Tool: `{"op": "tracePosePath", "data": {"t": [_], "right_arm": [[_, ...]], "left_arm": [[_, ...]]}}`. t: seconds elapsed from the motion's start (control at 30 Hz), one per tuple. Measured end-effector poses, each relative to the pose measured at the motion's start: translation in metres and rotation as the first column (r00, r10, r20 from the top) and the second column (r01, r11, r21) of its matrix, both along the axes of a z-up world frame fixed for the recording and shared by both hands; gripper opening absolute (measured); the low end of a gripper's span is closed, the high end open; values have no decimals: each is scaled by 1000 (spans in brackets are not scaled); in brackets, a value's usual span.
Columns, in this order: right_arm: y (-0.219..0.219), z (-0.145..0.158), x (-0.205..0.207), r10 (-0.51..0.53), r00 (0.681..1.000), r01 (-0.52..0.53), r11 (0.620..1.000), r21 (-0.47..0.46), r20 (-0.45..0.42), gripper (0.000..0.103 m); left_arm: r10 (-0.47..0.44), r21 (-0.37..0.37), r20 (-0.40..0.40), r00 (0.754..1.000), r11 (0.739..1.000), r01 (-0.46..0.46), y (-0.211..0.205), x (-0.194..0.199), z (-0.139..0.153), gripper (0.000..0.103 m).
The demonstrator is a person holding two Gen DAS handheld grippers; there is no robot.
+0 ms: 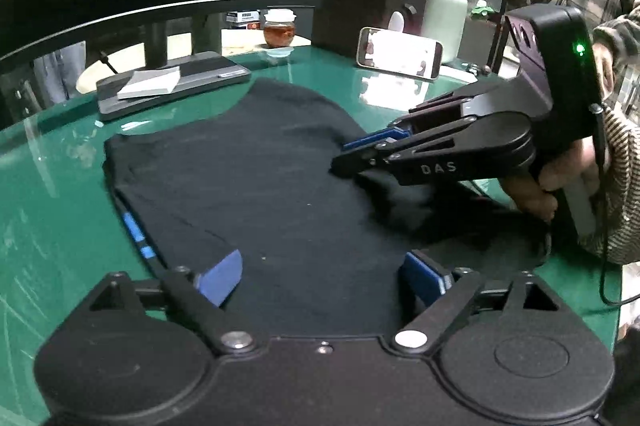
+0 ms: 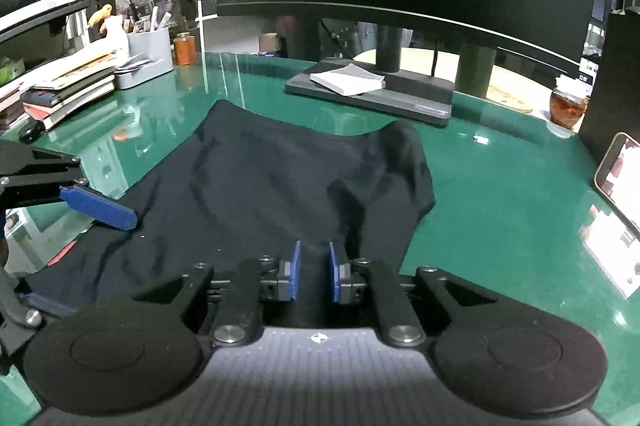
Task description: Fold clothes
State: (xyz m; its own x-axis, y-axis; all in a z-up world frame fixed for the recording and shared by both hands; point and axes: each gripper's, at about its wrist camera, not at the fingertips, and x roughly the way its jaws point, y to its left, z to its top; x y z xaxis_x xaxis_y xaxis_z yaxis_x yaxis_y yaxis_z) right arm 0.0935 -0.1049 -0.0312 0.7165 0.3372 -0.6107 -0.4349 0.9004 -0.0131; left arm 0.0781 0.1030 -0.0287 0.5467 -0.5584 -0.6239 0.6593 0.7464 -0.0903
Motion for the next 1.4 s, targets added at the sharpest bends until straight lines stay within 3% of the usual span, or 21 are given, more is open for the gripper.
{"op": "tracePosePath", "data": {"t": [0.57,0.67,0.8,0.87,0.9,1.0,1.07,1.23,1.4], "right_arm": [[-65,0,-15,-112,993,113,992,-49,28,13],[-66,10,-33,-122,991,123,992,-27,61,25],[-65,20,-62,-70,994,67,997,38,87,27],[-62,23,-83,-25,997,19,997,72,79,25],[-60,24,-90,-2,997,-4,996,84,74,21],[-42,23,-105,76,994,-81,995,65,73,19],[-30,20,-109,109,992,-113,992,51,67,19],[-10,4,-108,141,990,-141,990,9,14,19],[-7,0,-113,141,990,-141,990,3,13,20]], "left_arm": [[-140,-1,-6,990,990,140,-68,-1,1,93],[-90,-50,-1,996,995,90,-59,6,12,93],[58,-85,5,998,995,-57,-44,28,23,93],[87,-85,14,996,993,-85,-44,39,27,92],[85,-84,20,996,993,-83,-46,41,28,91],[38,-70,41,998,997,-35,-63,49,29,81],[-1,-44,32,999,999,3,-79,55,23,69],[-28,52,11,1000,998,27,-102,58,4,62],[-29,74,33,999,997,27,-105,54,1,62]]}}
